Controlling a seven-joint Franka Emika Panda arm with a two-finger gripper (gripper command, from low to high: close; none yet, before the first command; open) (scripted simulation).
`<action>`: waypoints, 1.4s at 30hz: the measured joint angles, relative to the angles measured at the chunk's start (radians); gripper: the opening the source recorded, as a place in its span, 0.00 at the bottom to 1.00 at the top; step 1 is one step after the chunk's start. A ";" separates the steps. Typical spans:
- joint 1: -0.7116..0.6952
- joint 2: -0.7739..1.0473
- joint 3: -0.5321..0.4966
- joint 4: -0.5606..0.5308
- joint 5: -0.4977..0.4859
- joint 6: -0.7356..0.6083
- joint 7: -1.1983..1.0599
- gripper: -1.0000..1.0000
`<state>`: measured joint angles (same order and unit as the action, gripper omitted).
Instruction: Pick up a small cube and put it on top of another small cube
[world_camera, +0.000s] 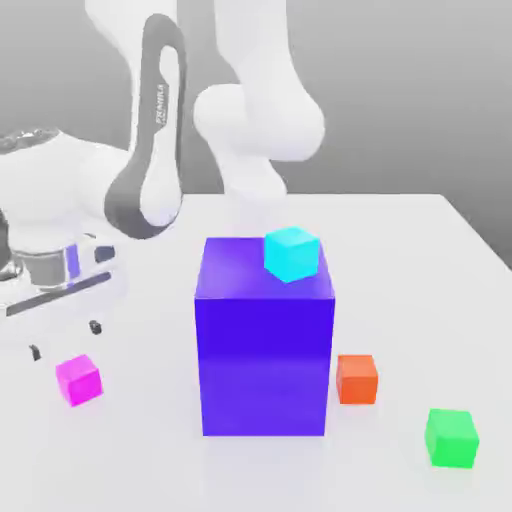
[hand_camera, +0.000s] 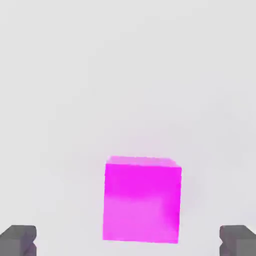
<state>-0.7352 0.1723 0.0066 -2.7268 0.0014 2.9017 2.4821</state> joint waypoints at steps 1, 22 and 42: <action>-0.001 0.035 0.000 0.006 0.001 0.028 0.002 0.50; 0.027 -0.027 0.050 0.039 -0.066 -0.126 -0.151 0.00; 0.222 0.145 0.337 0.342 -0.450 -0.352 -0.996 0.00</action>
<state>-0.5136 0.3170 0.3440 -2.3850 -0.4484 2.5498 1.4857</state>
